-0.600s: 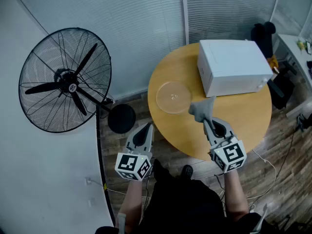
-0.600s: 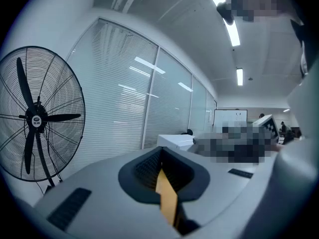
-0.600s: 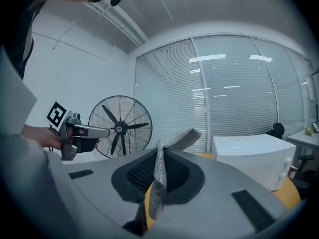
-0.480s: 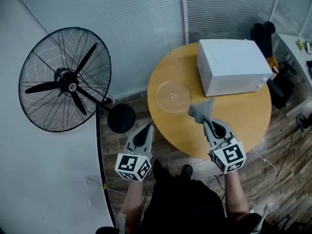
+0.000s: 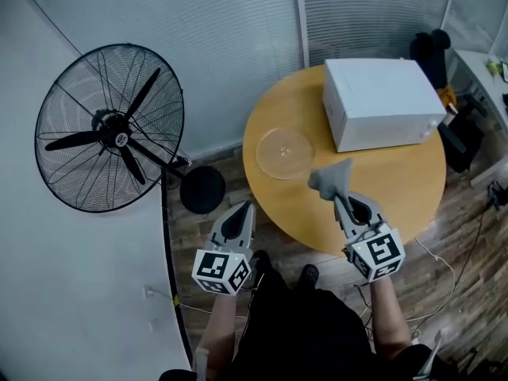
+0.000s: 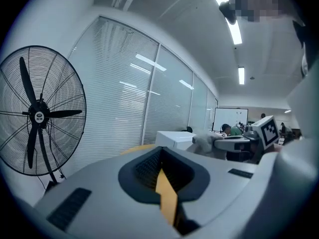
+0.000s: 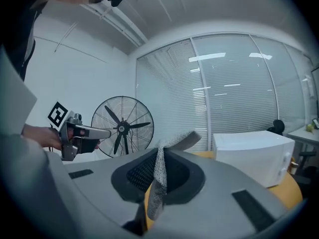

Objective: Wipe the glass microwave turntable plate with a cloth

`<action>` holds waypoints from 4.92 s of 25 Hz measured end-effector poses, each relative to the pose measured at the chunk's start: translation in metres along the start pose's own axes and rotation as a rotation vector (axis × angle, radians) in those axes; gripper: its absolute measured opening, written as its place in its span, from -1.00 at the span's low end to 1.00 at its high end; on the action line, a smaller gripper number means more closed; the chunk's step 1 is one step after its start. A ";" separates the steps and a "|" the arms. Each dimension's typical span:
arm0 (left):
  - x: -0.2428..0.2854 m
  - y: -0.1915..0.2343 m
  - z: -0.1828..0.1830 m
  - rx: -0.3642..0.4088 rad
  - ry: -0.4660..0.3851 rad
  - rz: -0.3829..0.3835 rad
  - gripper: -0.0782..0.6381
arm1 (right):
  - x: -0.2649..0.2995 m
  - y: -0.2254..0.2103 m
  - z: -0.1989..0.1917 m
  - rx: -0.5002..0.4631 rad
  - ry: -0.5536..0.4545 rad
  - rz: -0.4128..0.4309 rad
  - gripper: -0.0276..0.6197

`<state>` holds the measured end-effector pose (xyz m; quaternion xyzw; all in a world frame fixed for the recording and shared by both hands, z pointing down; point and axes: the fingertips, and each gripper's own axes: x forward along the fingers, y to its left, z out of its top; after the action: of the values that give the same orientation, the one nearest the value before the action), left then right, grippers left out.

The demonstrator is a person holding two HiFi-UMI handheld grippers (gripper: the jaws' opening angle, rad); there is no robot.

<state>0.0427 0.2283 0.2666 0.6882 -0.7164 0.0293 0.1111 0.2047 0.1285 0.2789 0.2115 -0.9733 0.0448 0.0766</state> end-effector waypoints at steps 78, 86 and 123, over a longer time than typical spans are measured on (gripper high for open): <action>0.289 0.221 -0.274 -0.440 0.699 -0.162 -0.42 | 0.246 -0.098 -0.209 0.044 0.566 -0.262 -0.84; 0.287 0.214 -0.286 -0.433 0.764 -0.215 -0.43 | 0.251 -0.102 -0.237 0.021 0.640 -0.290 -0.83; 0.282 0.226 -0.291 -0.419 0.804 -0.272 -0.60 | 0.336 -0.170 -0.287 -0.148 0.828 -0.354 -0.83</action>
<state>-0.1551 0.0204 0.6314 0.6726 -0.5106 0.1334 0.5187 0.0114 -0.1276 0.6275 0.3329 -0.8100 0.0420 0.4808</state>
